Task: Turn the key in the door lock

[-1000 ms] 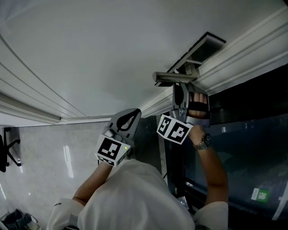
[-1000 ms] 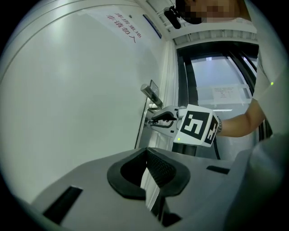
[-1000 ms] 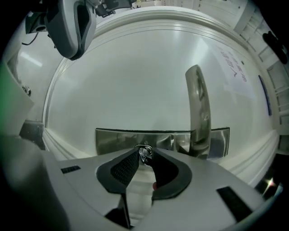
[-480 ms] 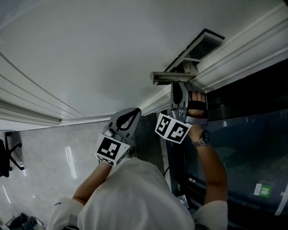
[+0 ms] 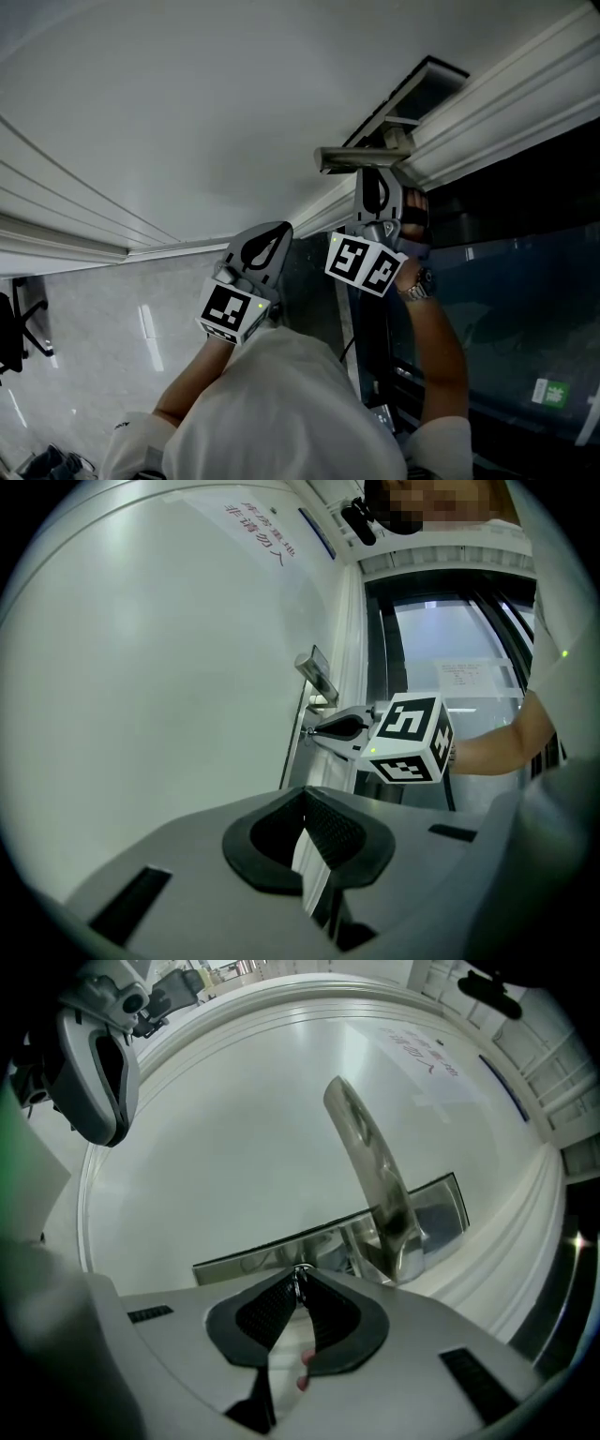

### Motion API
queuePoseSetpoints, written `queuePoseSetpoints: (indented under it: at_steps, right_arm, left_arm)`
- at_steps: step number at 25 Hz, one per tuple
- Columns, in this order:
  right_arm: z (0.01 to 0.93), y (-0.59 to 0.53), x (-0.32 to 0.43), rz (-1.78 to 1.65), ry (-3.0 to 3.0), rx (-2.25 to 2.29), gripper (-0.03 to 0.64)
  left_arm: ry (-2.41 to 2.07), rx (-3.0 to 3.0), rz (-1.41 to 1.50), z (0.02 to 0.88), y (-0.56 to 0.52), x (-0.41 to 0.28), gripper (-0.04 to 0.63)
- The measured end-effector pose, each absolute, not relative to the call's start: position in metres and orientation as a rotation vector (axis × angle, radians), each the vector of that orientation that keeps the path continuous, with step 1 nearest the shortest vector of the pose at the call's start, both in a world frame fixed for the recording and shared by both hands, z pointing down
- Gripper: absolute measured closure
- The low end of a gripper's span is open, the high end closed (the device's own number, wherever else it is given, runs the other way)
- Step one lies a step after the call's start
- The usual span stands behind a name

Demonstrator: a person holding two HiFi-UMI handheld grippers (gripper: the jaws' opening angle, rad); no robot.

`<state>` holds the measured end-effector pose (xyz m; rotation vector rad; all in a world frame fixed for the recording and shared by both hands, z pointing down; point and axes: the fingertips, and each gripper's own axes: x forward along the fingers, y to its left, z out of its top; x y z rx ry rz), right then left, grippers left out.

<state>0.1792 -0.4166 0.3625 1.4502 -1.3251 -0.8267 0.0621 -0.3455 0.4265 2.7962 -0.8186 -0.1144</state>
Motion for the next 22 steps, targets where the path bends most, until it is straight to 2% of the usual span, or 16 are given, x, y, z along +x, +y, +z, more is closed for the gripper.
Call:
queuePoseSetpoints:
  at_steps: [15,22]
  right_arm:
    - [0.3616,-0.42,0.1863,-0.66,-1.49,1.667,0.606]
    - [0.3583,-0.4209,0.1879,-0.395,-1.728,1.887,0.607]
  left_arm:
    - [-0.84,2.805,-0.092,0.4263,-0.3403,0.0608,0.589]
    - [-0.866,2.832,-0.044,0.4244,-0.3366,0.0598,0.589]
